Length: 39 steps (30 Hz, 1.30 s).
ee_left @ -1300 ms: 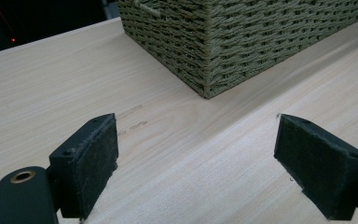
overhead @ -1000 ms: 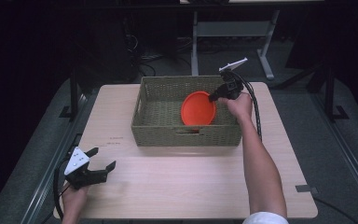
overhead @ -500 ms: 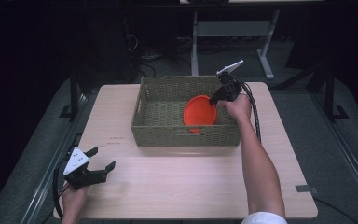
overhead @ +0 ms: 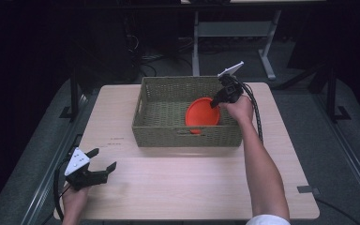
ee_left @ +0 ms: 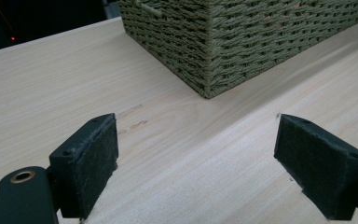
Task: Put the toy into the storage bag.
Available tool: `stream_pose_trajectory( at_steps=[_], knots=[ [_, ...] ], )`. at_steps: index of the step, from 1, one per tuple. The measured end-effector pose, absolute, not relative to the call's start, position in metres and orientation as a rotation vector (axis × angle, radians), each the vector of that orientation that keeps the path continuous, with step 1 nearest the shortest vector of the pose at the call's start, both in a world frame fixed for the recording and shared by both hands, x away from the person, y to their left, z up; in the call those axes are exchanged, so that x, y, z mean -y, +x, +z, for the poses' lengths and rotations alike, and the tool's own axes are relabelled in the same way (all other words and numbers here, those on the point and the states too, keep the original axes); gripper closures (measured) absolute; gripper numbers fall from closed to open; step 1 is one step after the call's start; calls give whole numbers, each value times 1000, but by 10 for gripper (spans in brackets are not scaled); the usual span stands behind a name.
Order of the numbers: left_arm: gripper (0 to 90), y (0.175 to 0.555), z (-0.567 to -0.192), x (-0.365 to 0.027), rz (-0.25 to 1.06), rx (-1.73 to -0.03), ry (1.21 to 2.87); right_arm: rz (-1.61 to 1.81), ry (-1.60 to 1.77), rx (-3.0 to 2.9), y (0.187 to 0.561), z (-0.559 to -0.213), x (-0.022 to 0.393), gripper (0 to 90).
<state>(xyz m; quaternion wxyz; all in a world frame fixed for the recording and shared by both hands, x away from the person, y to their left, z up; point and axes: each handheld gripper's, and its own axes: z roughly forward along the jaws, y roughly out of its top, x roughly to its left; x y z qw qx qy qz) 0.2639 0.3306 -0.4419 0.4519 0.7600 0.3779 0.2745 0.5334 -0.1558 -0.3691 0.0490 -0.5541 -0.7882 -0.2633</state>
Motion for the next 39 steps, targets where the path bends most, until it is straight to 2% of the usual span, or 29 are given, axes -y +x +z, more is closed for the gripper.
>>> stream_pose_trajectory(
  at_steps=[10,17,28,39],
  knots=[
    [130,264,-442,-330,684,-928,1877,-806,-1679,2405,531,-365,159,615],
    [130,264,-442,-330,678,-928,1888,-896,-1655,2360,525,-362,169,620],
    [130,264,-442,-329,680,-930,1883,-1061,-1552,2304,510,-358,182,521],
    [130,263,-441,-327,679,-919,1894,-1126,-1501,2271,498,-350,187,465]
  ],
)
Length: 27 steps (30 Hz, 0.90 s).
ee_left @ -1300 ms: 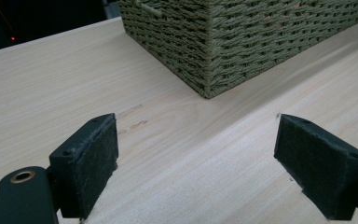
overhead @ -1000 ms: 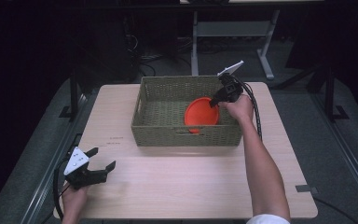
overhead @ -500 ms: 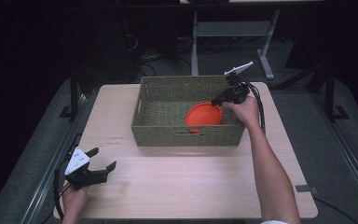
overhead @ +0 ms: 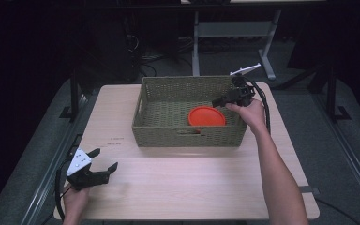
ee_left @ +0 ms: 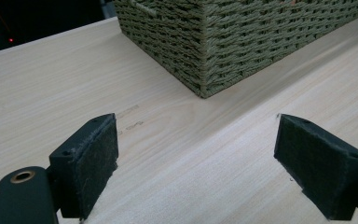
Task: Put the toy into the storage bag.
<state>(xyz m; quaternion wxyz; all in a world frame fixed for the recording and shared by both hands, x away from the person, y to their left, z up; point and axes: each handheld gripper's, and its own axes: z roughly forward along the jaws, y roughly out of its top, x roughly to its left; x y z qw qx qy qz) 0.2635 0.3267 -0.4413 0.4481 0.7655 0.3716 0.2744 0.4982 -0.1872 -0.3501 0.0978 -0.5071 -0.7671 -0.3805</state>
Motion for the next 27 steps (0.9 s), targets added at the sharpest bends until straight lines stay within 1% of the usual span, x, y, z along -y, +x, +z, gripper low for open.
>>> stream_pose_trajectory(
  at_steps=[3,6,10,27],
  knots=[
    [130,263,-441,-326,678,-919,1894,-1154,-1489,2261,495,-348,188,437],
    [130,264,-442,-325,678,-916,1901,-1173,-1492,2268,491,-347,189,428],
    [130,263,-441,-325,684,-915,1908,-1189,-1448,2267,483,-347,193,385],
    [130,263,-441,-329,682,-932,1899,-1285,-1362,2279,463,-337,202,355]
  ],
)
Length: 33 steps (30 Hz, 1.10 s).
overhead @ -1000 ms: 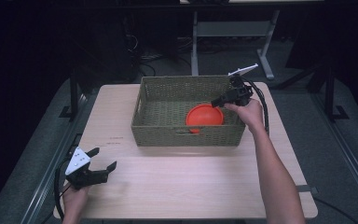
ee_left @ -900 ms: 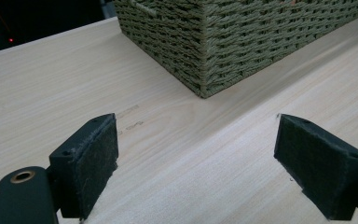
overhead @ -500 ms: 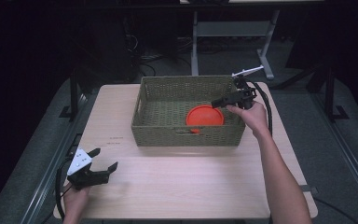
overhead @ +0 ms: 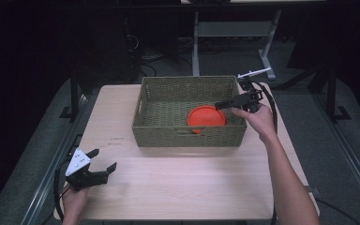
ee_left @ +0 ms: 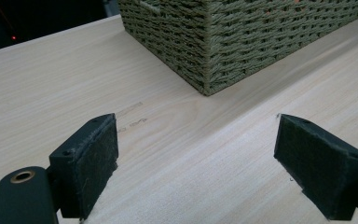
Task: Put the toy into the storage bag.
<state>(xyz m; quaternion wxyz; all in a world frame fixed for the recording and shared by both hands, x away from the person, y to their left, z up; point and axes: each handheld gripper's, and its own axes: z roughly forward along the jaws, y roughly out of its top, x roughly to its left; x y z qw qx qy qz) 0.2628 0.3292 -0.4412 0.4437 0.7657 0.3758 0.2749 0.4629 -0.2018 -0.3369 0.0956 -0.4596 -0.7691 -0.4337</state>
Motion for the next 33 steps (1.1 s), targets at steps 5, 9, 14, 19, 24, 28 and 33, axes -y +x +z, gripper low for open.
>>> stream_pose_trajectory(
  at_steps=[5,9,14,19,24,28,33],
  knots=[
    [130,262,-441,-330,687,-932,1895,-1342,-1351,2253,456,-332,209,355],
    [130,262,-440,-330,690,-931,1896,-1346,-1351,2253,451,-331,213,354],
    [130,261,-441,-329,686,-929,1901,-1352,-1342,2257,445,-329,217,350],
    [130,261,-440,-328,691,-923,1908,-1354,-1339,2256,441,-329,221,341],
    [130,261,-441,-328,690,-923,1907,-1368,-1330,2252,434,-330,225,331],
    [130,261,-440,-328,691,-921,1913,-1379,-1326,2247,427,-331,230,322],
    [130,261,-440,-327,691,-923,1913,-1390,-1317,2244,422,-332,233,314]
  ],
)
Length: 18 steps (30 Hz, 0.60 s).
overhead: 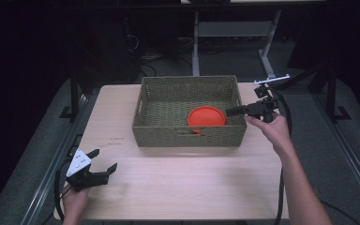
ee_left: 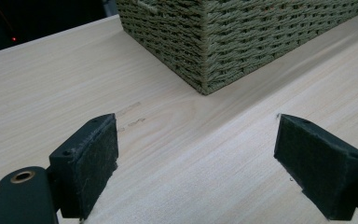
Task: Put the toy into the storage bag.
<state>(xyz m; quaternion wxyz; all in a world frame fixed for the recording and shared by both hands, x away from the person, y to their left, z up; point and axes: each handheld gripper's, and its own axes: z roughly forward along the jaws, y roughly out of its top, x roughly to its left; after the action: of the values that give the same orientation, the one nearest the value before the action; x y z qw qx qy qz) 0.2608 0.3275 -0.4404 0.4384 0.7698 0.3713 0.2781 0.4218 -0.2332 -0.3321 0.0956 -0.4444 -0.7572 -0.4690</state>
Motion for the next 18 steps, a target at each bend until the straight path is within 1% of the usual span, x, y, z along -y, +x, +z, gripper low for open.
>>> stream_pose_trajectory(
  at_steps=[18],
  knots=[
    [130,260,-441,-327,688,-924,1911,-1429,-1262,2218,393,-340,249,263]
  ],
)
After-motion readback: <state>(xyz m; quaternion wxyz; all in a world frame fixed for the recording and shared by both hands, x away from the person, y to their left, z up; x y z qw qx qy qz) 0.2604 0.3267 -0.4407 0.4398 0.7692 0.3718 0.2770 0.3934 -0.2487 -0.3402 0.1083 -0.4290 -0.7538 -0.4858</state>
